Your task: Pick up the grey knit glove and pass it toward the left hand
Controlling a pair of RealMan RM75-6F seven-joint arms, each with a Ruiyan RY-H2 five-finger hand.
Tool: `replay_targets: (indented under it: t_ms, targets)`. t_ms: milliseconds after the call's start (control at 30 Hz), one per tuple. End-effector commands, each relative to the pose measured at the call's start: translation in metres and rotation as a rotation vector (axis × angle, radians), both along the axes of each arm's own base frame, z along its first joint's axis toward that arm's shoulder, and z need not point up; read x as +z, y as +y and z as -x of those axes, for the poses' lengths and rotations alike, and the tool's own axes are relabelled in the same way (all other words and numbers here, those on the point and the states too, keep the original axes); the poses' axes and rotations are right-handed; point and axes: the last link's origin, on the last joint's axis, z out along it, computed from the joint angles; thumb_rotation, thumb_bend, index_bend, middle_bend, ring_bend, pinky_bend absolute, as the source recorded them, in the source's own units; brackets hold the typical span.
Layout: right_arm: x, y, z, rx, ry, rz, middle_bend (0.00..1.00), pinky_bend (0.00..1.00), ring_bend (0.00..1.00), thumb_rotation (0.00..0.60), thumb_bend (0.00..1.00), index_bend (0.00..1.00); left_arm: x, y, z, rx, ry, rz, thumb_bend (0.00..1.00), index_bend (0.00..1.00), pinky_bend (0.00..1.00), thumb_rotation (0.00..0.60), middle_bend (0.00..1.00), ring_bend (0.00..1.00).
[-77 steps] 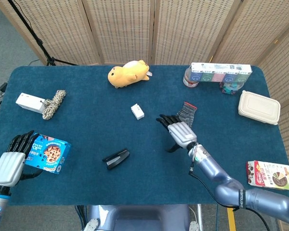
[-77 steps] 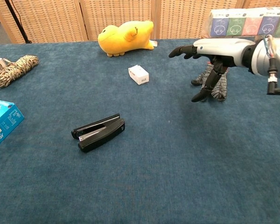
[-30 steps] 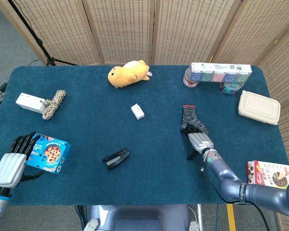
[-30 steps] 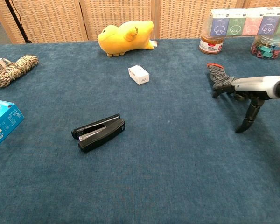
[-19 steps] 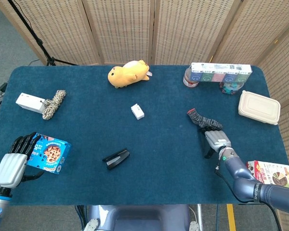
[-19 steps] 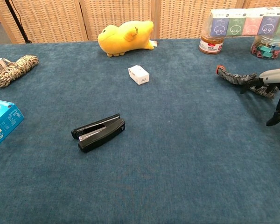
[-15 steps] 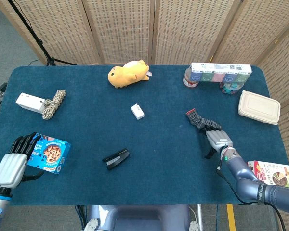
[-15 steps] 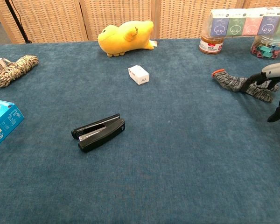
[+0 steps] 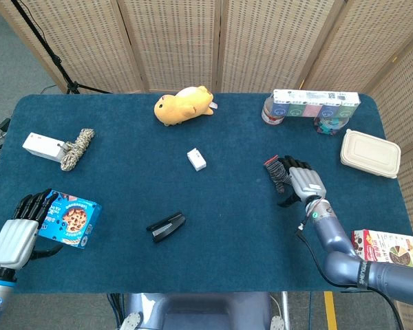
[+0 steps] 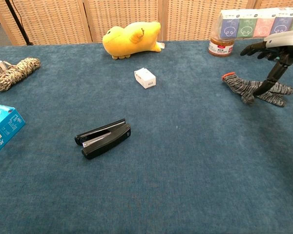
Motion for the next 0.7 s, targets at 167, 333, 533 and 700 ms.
replay_targets:
  t_ms: [167, 333, 533, 700]
  targets:
    - [-0.041, -0.026, -0.014, -0.083, -0.054, 0.101, 0.0, 0.02, 0.0, 0.6, 0.0, 0.0, 0.004, 0.001, 0.002, 0.011, -0.01, -0.009, 0.0, 0.0, 0.0, 0.6, 0.0, 0.0]
    - [-0.056, -0.036, -0.008, -0.084, -0.024, 0.169, 0.0, 0.02, 0.0, 0.6, 0.0, 0.0, 0.004, 0.002, 0.002, 0.008, -0.013, -0.005, 0.0, 0.0, 0.0, 0.6, 0.0, 0.0]
    - [-0.065, -0.038, 0.007, -0.108, 0.043, 0.265, 0.0, 0.03, 0.0, 0.6, 0.0, 0.0, 0.005, 0.002, 0.002, 0.01, -0.017, -0.008, 0.0, 0.0, 0.0, 0.6, 0.0, 0.0]
    - [-0.073, -0.037, 0.014, -0.164, 0.022, 0.259, 0.0, 0.04, 0.0, 0.6, 0.0, 0.0, 0.004, 0.002, 0.002, 0.009, -0.014, -0.001, 0.0, 0.0, 0.0, 0.6, 0.0, 0.0]
